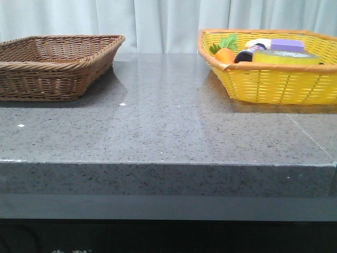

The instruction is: Transfer tape with both arms

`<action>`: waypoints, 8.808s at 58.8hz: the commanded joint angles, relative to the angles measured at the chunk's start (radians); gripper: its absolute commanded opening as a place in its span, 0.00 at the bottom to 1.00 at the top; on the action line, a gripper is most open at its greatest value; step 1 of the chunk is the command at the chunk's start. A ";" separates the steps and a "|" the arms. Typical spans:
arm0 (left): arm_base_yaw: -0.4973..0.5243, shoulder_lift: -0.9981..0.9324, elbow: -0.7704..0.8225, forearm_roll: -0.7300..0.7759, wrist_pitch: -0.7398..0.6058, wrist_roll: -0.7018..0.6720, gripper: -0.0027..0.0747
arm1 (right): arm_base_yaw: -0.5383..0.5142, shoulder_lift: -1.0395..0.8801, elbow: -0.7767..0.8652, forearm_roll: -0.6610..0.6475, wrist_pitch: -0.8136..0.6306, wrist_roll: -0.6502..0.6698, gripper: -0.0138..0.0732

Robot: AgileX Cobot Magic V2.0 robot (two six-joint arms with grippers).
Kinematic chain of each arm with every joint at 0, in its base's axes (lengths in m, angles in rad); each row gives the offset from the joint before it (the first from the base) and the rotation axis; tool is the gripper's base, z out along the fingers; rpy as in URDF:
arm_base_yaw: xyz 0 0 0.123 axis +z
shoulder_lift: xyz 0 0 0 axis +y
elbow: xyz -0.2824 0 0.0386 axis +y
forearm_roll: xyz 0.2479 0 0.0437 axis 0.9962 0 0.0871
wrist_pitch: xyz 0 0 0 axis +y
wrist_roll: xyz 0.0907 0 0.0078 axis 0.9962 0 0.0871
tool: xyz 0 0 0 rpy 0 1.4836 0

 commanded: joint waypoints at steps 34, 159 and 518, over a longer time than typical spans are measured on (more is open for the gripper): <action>0.001 -0.018 0.039 -0.003 -0.088 -0.011 0.01 | -0.003 -0.027 -0.026 -0.009 -0.075 -0.003 0.06; 0.001 0.423 -0.536 0.002 0.092 -0.011 0.91 | -0.003 0.400 -0.585 0.012 0.013 -0.003 0.89; -0.409 1.057 -0.850 -0.259 0.364 0.068 0.74 | 0.036 0.265 -0.450 0.075 0.003 -0.115 0.06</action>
